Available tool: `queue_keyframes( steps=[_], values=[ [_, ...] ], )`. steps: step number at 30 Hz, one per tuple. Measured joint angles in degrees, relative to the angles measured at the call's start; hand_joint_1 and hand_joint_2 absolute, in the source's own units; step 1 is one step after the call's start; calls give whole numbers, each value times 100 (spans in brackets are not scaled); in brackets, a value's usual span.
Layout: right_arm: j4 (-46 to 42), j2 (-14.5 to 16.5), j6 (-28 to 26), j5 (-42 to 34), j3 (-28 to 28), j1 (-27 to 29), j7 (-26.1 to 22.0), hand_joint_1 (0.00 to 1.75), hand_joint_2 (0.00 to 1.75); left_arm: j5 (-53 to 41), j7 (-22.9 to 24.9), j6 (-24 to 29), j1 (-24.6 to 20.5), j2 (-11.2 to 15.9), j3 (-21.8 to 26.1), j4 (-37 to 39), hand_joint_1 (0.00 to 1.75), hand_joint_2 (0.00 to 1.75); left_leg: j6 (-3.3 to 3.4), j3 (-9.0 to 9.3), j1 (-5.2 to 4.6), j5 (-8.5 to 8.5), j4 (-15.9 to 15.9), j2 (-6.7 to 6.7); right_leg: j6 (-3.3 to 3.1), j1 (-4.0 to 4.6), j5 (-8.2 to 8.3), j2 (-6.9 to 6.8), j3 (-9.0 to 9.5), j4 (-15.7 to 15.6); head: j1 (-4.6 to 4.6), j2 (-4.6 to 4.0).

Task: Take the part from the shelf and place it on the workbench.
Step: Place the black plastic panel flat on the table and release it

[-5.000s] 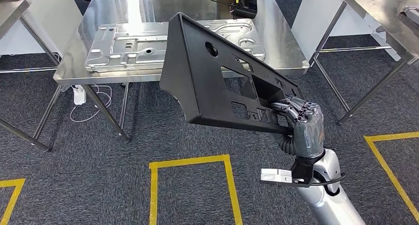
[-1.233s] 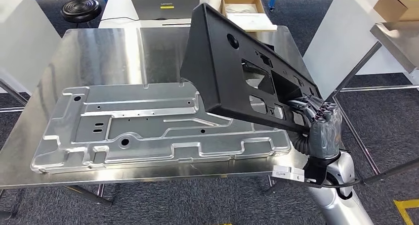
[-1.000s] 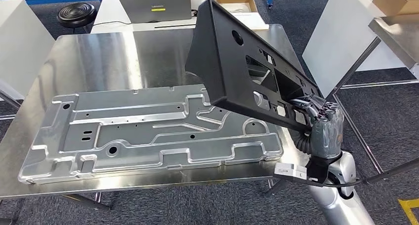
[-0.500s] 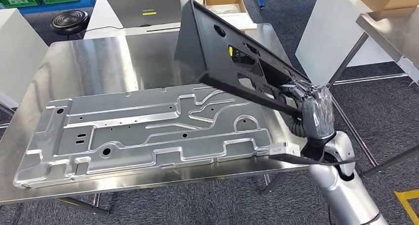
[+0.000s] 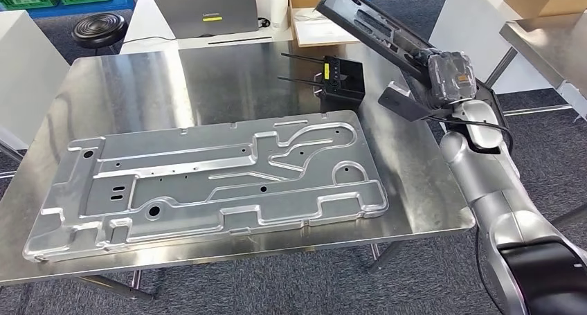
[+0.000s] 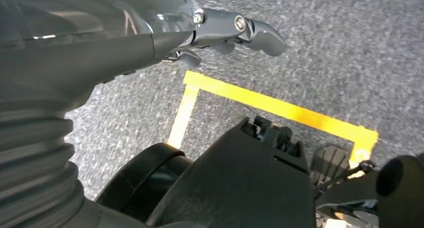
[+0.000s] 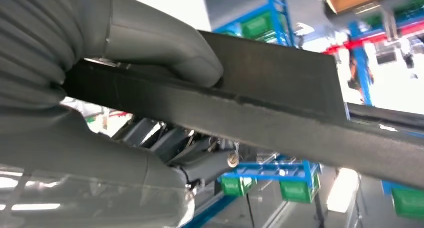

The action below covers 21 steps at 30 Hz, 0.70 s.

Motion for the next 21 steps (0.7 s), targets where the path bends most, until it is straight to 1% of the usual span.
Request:
queue_keyframes(
  steps=[4, 9, 15, 21],
  values=[
    [1146, 374, -202, 485, 282, -438, 398, 175, 175, -53, -44, -94, -72, 49, -94, -20, 0, 175, 0, -1, 1, 0, 0, -1, 0, 1, 0, 0, -1, -1, -1, 0],
    [1990, 782, -198, 829, 567, -688, 699, 175, 175, -99, -51, -171, -130, 138, -196, -35, 0, 175, 0, -3, 1, 0, 0, 1, 0, 2, 0, 0, -2, -1, -1, 0],
    [2474, 1243, -42, 1168, 869, -836, 782, 175, 175, -127, -96, -280, -139, 211, -297, -38, 0, 175, 0, -4, 1, 0, 0, 4, 0, 2, 0, 3, -4, -2, 0, 0],
    [2694, 1705, 119, 1406, 1132, -897, 777, 175, 175, -130, -295, -262, -132, 223, -400, -38, 0, 175, -1, -5, 0, 0, 0, 1, 0, 5, 0, 3, -5, -3, -1, 0]
  ],
)
